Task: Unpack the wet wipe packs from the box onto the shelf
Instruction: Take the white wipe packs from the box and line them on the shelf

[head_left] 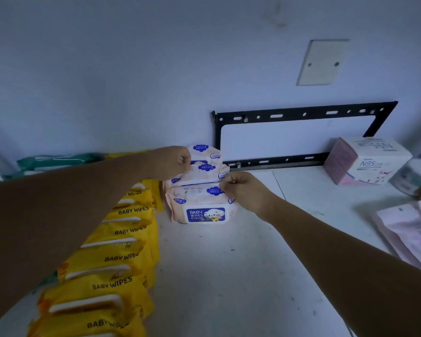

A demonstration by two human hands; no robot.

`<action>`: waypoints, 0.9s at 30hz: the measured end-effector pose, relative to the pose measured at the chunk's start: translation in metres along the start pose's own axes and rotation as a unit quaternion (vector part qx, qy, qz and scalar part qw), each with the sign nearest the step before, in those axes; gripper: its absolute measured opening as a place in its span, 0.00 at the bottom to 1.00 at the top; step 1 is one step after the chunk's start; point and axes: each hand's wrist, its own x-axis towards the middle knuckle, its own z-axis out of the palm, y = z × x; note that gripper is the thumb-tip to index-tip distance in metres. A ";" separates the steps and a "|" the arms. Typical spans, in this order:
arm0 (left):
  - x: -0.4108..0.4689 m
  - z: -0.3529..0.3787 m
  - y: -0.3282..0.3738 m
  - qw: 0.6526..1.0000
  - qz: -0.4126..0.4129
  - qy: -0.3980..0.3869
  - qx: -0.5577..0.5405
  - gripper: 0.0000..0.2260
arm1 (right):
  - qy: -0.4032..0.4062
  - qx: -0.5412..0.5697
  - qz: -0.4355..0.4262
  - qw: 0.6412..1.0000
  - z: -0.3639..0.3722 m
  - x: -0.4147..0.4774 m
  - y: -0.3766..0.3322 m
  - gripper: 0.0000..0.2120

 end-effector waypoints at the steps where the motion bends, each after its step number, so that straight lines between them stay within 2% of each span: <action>1: 0.001 0.000 -0.001 1.000 0.000 -0.001 -0.001 0.04 | 0.000 0.004 0.001 1.000 0.002 0.003 -0.001 0.12; 6: 0.009 -0.001 -0.007 1.000 -0.007 0.021 -0.016 0.04 | 0.010 -0.011 0.005 1.000 0.009 0.013 -0.001 0.16; 14: 0.021 0.005 -0.007 0.995 -0.029 0.090 -0.023 0.04 | 0.019 -0.038 0.021 0.999 0.006 0.025 -0.002 0.10; 19: 0.026 0.002 -0.003 0.989 -0.066 0.128 -0.043 0.05 | 0.000 -0.010 0.042 0.999 0.002 0.034 -0.008 0.08; 24: 0.029 0.005 0.002 0.986 -0.079 0.145 -0.027 0.04 | 0.004 -0.152 0.005 0.988 0.005 0.042 -0.010 0.12; 27: 0.026 0.003 0.004 0.987 -0.072 0.138 -0.031 0.07 | 0.010 -0.179 0.005 0.984 0.007 0.042 -0.008 0.12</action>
